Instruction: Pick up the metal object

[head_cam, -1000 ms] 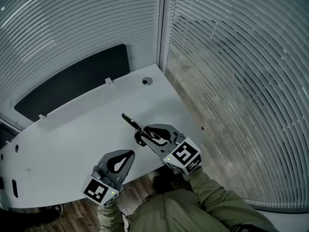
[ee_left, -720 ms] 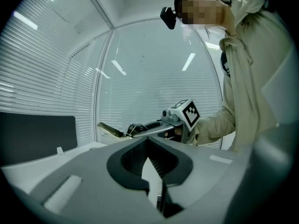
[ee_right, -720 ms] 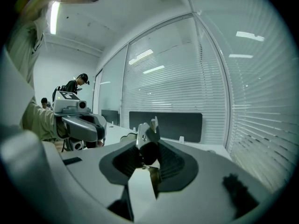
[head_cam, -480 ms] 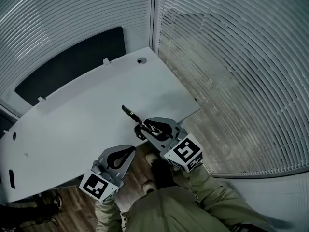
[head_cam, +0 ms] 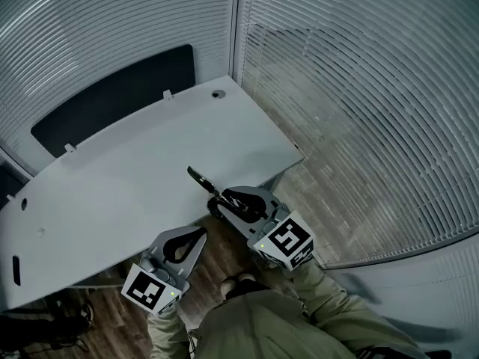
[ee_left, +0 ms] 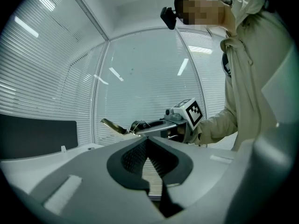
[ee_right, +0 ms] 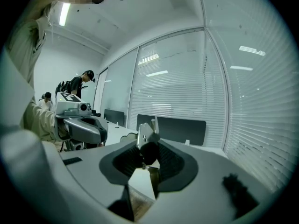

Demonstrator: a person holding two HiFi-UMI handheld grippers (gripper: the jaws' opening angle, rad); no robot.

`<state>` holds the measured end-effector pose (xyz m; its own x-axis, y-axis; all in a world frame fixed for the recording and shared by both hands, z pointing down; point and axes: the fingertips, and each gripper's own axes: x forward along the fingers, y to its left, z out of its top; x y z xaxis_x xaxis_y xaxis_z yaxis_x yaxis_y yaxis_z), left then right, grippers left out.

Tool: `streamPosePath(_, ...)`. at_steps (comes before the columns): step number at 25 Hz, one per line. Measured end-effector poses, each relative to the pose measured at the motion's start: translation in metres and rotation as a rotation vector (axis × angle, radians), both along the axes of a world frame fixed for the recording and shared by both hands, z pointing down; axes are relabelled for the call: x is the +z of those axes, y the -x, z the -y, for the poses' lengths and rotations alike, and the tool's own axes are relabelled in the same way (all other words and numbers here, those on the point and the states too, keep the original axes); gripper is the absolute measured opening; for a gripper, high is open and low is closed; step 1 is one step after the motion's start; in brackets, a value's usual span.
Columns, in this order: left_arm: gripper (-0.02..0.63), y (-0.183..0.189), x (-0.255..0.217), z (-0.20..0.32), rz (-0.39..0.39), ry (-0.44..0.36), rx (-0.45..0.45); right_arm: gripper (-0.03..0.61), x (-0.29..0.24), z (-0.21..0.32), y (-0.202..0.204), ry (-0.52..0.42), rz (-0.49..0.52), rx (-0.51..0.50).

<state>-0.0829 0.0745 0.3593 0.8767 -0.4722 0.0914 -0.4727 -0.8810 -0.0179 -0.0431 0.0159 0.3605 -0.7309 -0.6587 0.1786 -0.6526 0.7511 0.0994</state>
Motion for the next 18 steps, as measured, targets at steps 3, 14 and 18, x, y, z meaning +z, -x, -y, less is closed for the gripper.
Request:
streamPosePath(3, 0.005, 0.001, -0.007, 0.002, -0.016, -0.027, 0.0, 0.112, -0.008, -0.001, -0.001, -0.003, 0.008, 0.008)
streamPosePath(14, 0.005, -0.016, -0.016, 0.01, -0.017, -0.023, 0.028, 0.112, -0.013, -0.004, -0.021, 0.009, 0.005, 0.027)
streamPosePath(18, 0.005, -0.027, -0.012, 0.012, -0.01, -0.01, 0.034, 0.112, -0.01, -0.002, -0.031, -0.001, 0.005, 0.032)
